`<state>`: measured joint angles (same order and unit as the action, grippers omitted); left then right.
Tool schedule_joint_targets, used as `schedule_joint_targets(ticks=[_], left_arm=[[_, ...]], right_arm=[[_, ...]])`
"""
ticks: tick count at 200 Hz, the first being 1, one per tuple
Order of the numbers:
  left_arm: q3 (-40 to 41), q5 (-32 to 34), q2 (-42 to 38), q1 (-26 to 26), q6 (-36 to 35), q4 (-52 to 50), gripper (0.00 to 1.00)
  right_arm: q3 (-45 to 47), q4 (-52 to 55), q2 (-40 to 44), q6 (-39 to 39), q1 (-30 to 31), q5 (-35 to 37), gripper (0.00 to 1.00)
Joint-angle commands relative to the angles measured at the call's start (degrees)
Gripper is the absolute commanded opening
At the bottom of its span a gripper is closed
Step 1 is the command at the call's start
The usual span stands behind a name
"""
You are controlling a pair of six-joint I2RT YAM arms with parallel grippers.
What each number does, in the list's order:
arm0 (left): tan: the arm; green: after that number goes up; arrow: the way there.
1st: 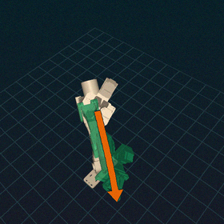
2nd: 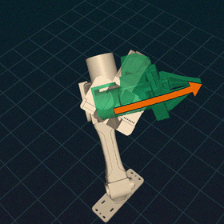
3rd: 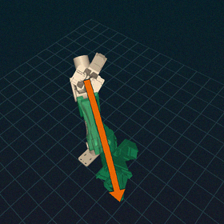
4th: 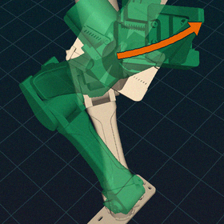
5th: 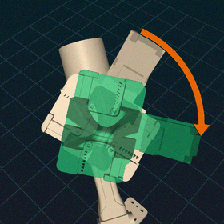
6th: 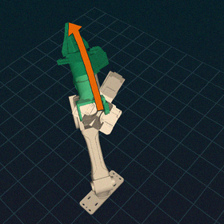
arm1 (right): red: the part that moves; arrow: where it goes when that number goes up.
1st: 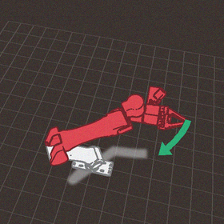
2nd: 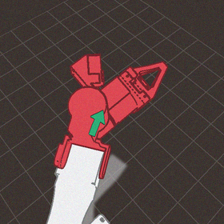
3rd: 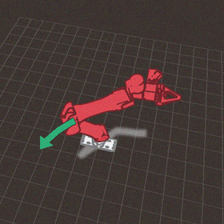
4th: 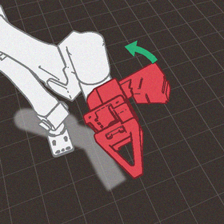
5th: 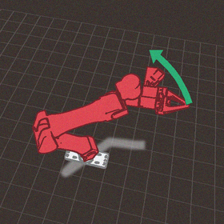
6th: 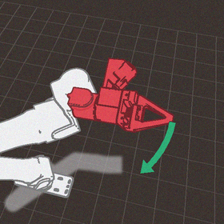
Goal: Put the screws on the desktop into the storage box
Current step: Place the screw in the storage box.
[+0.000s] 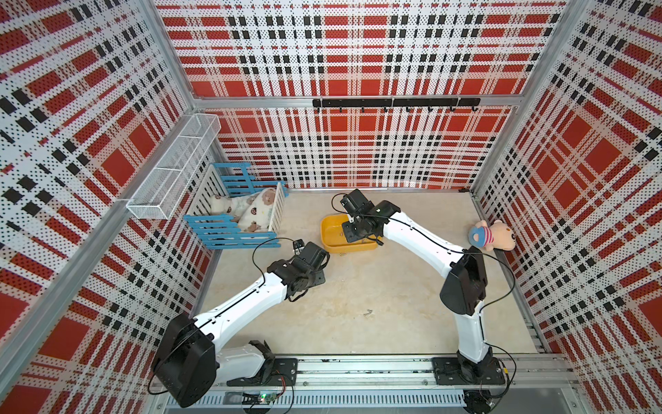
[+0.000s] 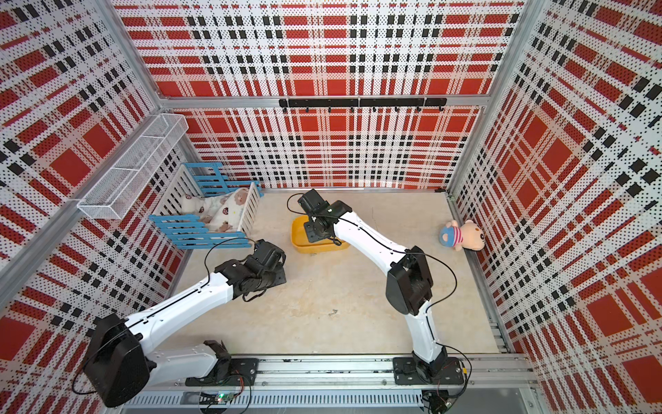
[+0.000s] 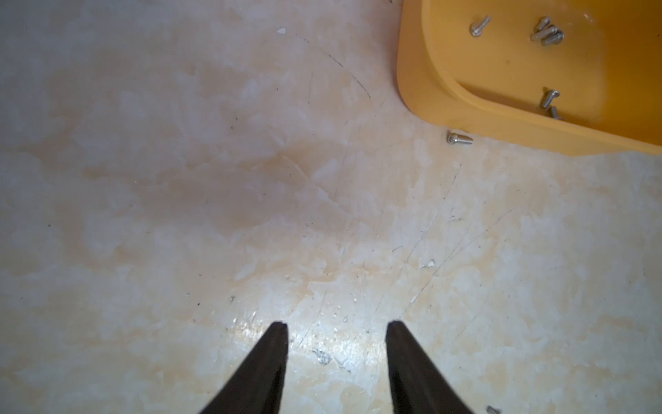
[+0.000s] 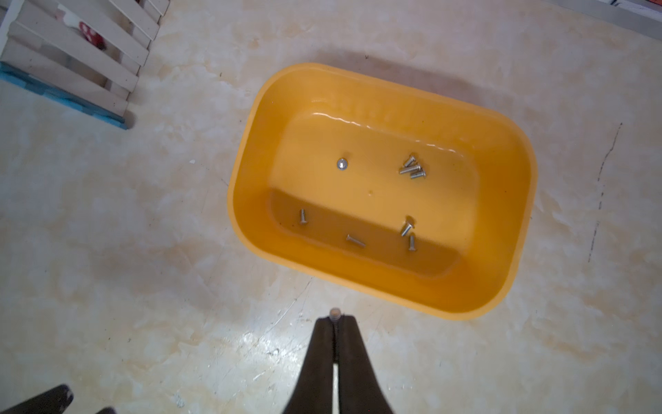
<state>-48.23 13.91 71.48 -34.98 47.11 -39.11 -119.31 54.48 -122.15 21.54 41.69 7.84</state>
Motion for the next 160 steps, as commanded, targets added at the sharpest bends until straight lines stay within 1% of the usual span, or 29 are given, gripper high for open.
schedule_joint_targets(ticks=[1, 24, 49, 83, 109, 113, 132, 160], left_arm=[[0.44, 0.15, -1.13, 0.29, 0.26, -0.59, 0.51], [0.37, 0.06, -1.14, 0.31, 0.26, -0.53, 0.51], [0.11, -0.01, -1.00, 0.13, 0.35, -0.61, 0.51], [0.06, 0.13, -0.88, 0.09, 0.35, -0.70, 0.51], [0.03, 0.06, -0.56, 0.00, 0.35, -0.70, 0.51], [0.03, 0.06, -0.50, 0.00, 0.35, -0.70, 0.51], [-0.12, 0.11, -0.25, -0.25, 0.35, -0.70, 0.51], [-0.42, 0.15, -0.19, -0.22, 0.35, -0.79, 0.51]], right_arm=[[-6.20, 3.35, -5.75, -1.39, -1.31, -2.33, 0.02], [-11.75, 4.32, -11.43, -0.96, -2.26, -3.73, 0.03], [-15.13, 4.06, -15.70, -0.15, -3.01, -4.92, 0.04], [-17.13, 2.83, -19.32, 1.00, -3.63, -6.33, 0.04], [-19.02, 3.01, -22.89, 1.19, -3.80, -7.61, 0.07], [-20.60, 3.00, -23.47, 1.16, -3.81, -7.70, 0.07], [-22.46, 3.35, -26.19, 1.40, -3.98, -8.52, 0.09], [-23.08, 3.09, -27.78, 1.57, -4.03, -8.80, 0.11]])
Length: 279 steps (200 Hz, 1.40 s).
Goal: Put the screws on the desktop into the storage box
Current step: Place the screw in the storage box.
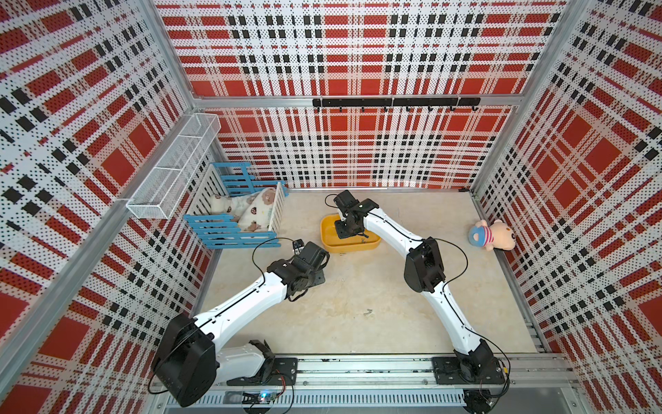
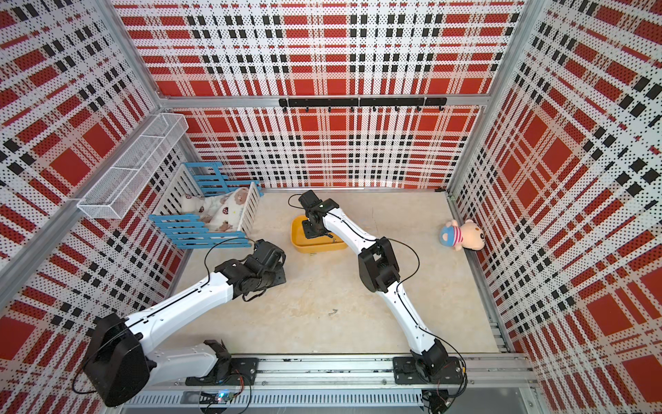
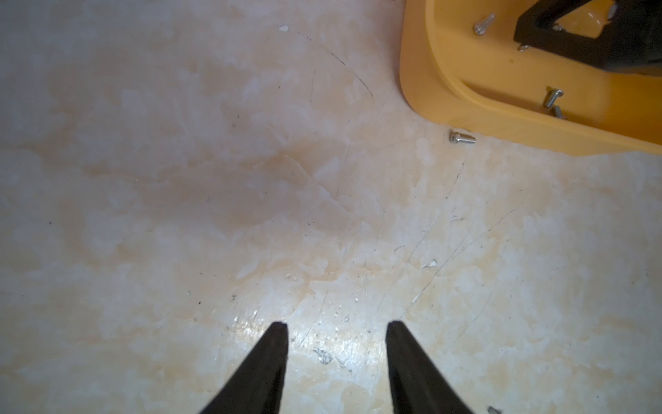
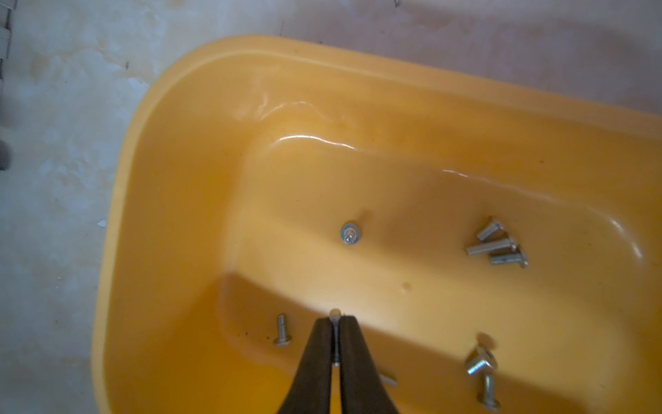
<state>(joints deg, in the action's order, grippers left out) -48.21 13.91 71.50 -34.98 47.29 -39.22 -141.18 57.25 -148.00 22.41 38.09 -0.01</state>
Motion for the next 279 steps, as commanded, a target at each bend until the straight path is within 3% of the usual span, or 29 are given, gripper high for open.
schedule_joint_targets(ticks=[1, 61, 91, 154, 214, 245, 279], left_arm=[[-0.51, 0.15, -0.17, -0.20, 0.17, -0.68, 0.51], [-1.02, -0.03, 0.66, -0.20, -0.09, -0.94, 0.51], [-1.52, 0.07, 1.08, -0.18, -0.29, -1.12, 0.51], [-3.32, 0.49, 2.80, -1.73, -0.95, -1.33, 0.51], [-6.59, 0.05, 8.94, -11.02, -2.88, 0.55, 0.51], [-9.69, -1.82, 15.48, -18.41, -2.67, 2.87, 0.51], [-14.69, -3.85, 22.75, -24.26, -1.79, 4.68, 0.53]], right_arm=[[-1.20, 0.31, -1.93, 0.70, -0.45, -0.96, 0.11], [-1.37, -0.21, -1.54, 0.27, -0.42, -1.22, 0.18], [-0.84, -0.94, -0.02, 0.23, -0.47, -0.88, 0.28], [12.32, -11.06, 20.44, -0.63, -0.47, 5.56, 0.39], [38.51, -16.60, 43.58, 0.96, -0.90, 14.77, 0.43], [52.92, -17.55, 53.66, 2.72, -2.54, 16.41, 0.44], [62.77, -15.93, 61.81, 3.26, -4.50, 18.26, 0.46]])
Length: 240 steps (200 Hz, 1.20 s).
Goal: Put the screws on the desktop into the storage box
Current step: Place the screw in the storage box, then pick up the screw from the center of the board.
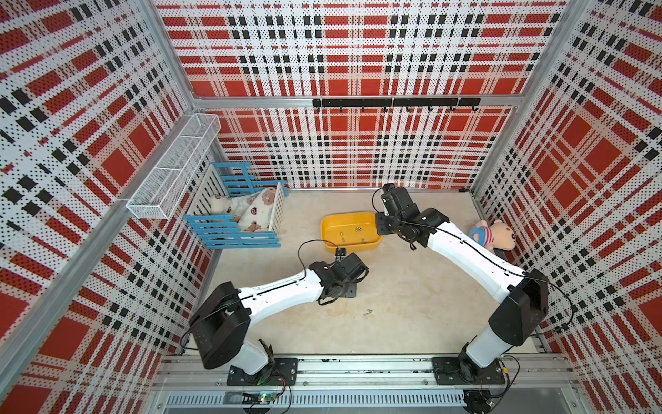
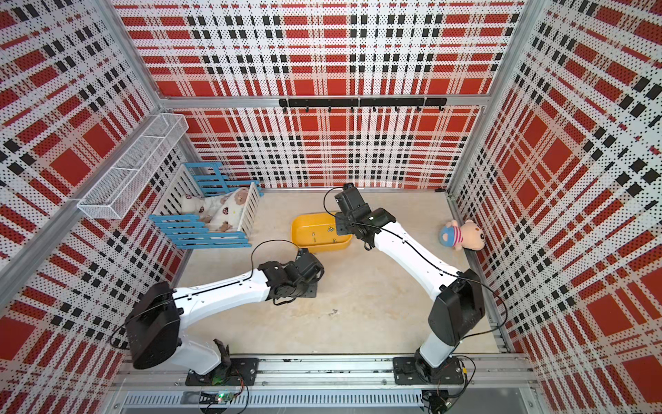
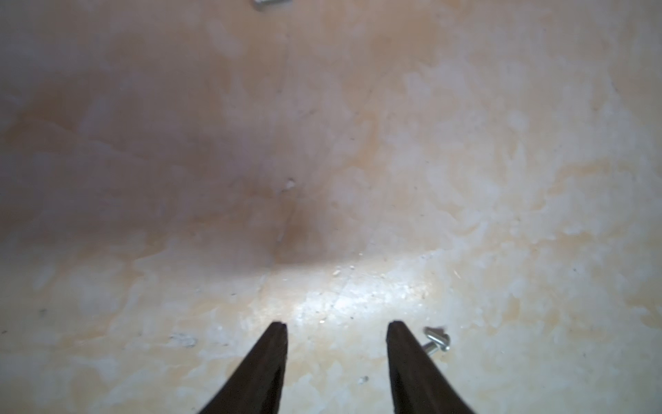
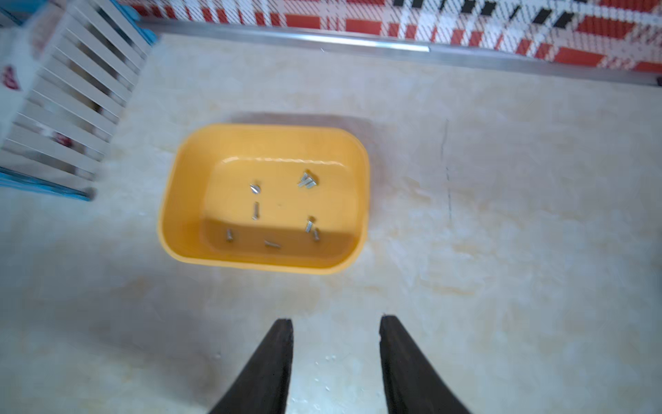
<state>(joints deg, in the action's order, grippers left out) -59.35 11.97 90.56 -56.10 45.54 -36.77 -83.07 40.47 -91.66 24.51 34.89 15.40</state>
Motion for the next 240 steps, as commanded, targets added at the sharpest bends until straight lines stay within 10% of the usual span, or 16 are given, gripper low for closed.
schedule_joint_targets(ticks=[1, 101, 240], left_arm=[[-3.81, -1.97, 3.85, -3.28, 0.02, 2.23, 0.53], [-10.38, -3.17, 13.39, -8.28, 1.44, -1.61, 0.54], [-11.42, -2.76, 17.54, -9.71, 1.44, -4.09, 0.50]], right_arm=[[4.92, 0.94, 5.67, 1.15, -1.40, 2.87, 0.46], [13.96, 5.32, 20.06, -1.24, -13.46, 2.18, 0.48], [15.38, 5.28, 20.49, -1.05, -14.23, 0.98, 0.48]])
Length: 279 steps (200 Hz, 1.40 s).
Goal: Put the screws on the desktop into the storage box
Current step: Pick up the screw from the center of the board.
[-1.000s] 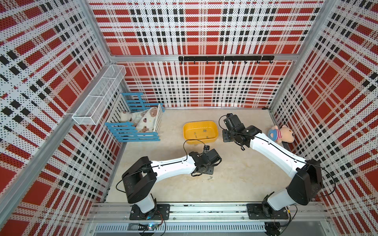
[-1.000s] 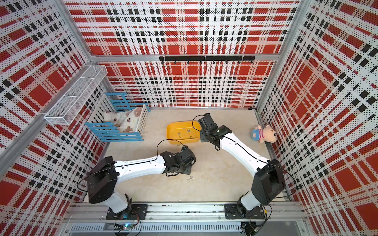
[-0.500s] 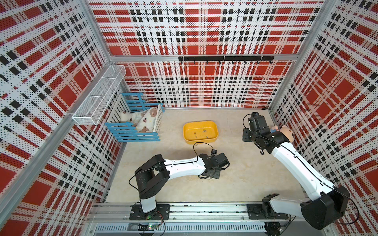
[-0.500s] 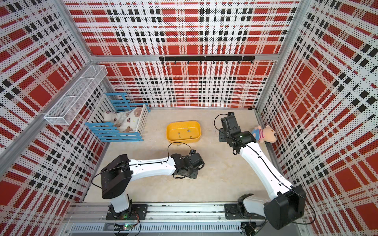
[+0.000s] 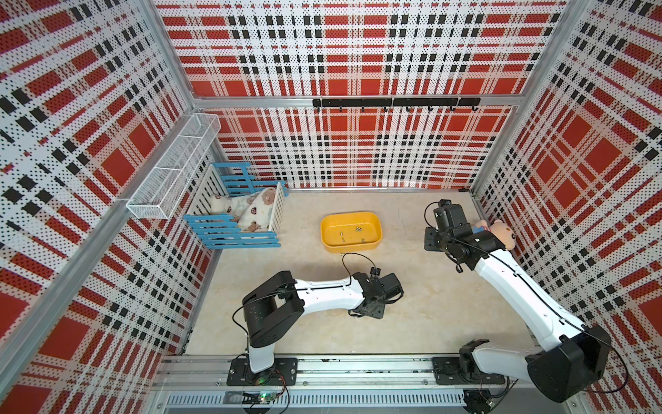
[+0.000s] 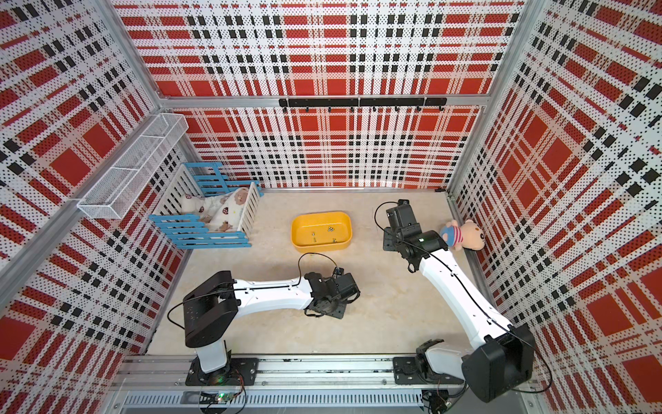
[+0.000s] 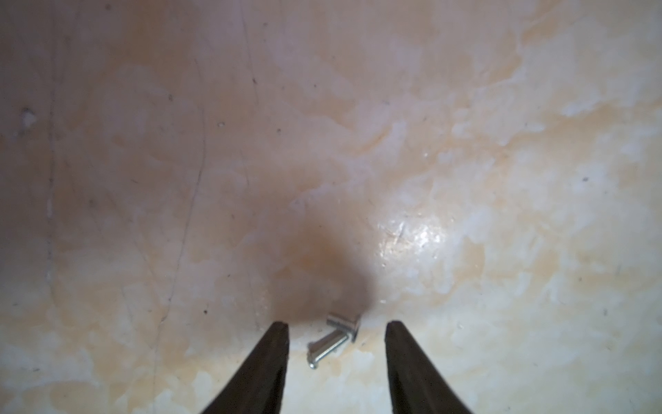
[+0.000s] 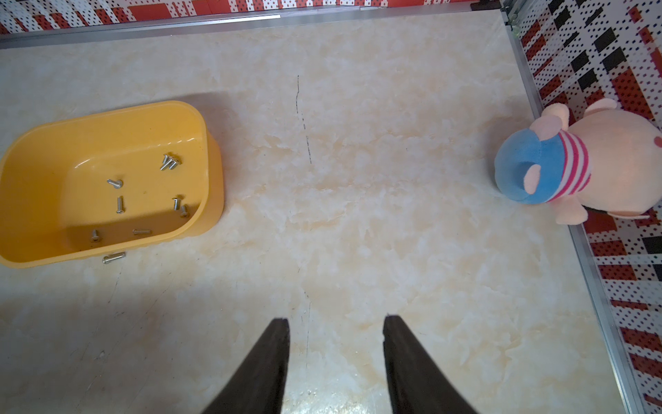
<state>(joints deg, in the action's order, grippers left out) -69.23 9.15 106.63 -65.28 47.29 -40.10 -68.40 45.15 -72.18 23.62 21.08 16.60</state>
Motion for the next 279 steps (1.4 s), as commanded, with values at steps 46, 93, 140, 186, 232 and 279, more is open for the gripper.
schedule_joint_targets(ticks=[46, 93, 140, 186, 232, 279], left_arm=[[-1.62, 0.09, 1.98, -0.63, -0.35, -0.68, 0.48], [-1.77, -0.36, 2.88, -1.37, -0.35, -0.68, 0.41], [-1.73, -0.26, 3.28, -1.45, -0.35, -0.61, 0.37], [-2.49, -0.11, 4.33, -1.36, -0.86, -0.64, 0.35], [-2.71, -0.18, 4.59, -1.09, -1.14, -0.70, 0.30], [-1.83, 0.08, 4.04, -0.99, -0.97, -0.73, 0.26]], right_arm=[[0.81, 0.29, 0.99, -0.15, -0.42, -0.43, 0.49], [1.06, 0.03, 0.83, -0.20, -0.41, -0.95, 0.48], [1.12, -0.15, 0.57, -0.06, -0.45, -1.44, 0.49], [1.00, -0.32, 0.30, -0.16, -0.43, -1.78, 0.49], [1.04, -0.50, -0.05, -0.15, -0.48, -2.01, 0.48], [1.39, -0.85, -0.02, -0.07, -0.45, -2.40, 0.48]])
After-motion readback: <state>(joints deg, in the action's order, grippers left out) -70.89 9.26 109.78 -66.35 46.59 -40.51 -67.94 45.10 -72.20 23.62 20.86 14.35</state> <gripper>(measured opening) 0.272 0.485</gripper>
